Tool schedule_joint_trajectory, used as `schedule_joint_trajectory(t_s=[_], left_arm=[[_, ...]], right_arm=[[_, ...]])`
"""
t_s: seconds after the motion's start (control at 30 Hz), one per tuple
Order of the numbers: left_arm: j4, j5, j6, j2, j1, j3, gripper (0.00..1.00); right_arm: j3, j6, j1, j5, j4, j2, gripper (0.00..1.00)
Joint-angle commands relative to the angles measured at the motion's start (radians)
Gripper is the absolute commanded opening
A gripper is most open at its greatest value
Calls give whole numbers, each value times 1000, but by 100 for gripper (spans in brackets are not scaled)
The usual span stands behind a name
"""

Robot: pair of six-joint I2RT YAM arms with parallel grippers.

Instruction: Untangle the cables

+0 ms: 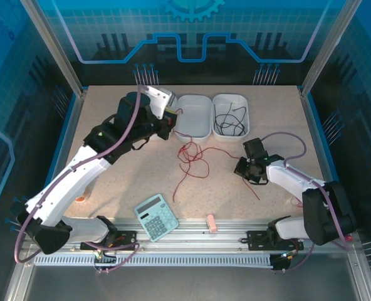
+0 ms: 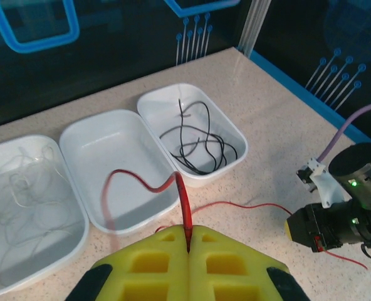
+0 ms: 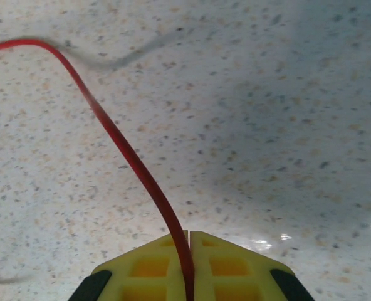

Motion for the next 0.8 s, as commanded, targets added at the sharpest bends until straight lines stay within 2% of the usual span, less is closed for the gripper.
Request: schedule_joint_trajectory(t_s=[0.0, 0.2, 0.5, 0.77], left_arm=[[1, -44, 3, -60, 20, 19, 0], [30, -35, 5, -80, 35, 67, 0], [122, 59, -31, -89, 36, 106, 0], [204, 28, 6, 41, 38, 160, 0]], right_arm=[[-16, -14, -28, 39, -61, -29, 0], [-17, -22, -58, 32, -78, -71, 0], [-22, -29, -62, 22, -106, -174, 0], [-21, -22, -62, 15, -130, -250, 0]])
